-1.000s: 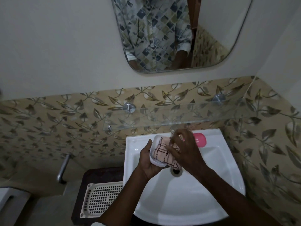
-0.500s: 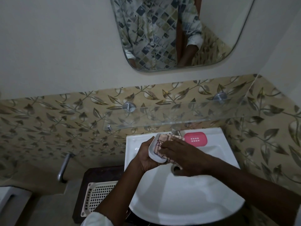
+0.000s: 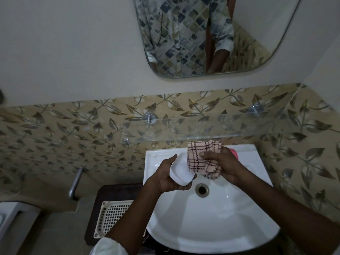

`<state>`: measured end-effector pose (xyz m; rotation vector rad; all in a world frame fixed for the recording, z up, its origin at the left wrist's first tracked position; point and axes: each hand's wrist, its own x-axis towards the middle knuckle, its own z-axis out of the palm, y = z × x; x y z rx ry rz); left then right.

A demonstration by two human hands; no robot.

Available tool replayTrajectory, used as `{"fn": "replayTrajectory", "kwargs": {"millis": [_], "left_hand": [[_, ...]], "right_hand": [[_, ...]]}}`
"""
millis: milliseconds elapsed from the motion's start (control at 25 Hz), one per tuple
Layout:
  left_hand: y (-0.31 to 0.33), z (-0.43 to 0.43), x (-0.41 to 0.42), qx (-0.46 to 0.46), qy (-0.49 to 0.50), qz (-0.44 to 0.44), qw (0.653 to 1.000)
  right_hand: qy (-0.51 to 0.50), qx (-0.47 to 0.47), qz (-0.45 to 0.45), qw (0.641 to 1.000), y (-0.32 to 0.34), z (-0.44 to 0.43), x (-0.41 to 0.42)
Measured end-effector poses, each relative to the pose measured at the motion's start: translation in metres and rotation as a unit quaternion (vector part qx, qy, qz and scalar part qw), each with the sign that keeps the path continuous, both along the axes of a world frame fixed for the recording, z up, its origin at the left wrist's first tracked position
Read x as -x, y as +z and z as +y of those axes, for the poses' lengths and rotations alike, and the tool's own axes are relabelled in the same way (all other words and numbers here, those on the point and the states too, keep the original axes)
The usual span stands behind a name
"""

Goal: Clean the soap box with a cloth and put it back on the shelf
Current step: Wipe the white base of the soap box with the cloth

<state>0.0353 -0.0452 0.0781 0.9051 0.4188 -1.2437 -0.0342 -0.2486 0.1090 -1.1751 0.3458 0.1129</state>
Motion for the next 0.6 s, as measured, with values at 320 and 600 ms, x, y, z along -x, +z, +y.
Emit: {"fn": "replayTrajectory", "kwargs": {"millis": [320,600], "left_hand": [[0.005,-0.002,0.005,0.02,0.012,0.008,1.0],[0.013,-0.003,0.016,0.011,-0.015,0.003,1.0]], "right_hand": [[0.067,0.469,-0.336,0.814,-0.012,0.016,0.016],[0.223,0.679,-0.466,0.522,-0.026,-0.018,0.009]]}}
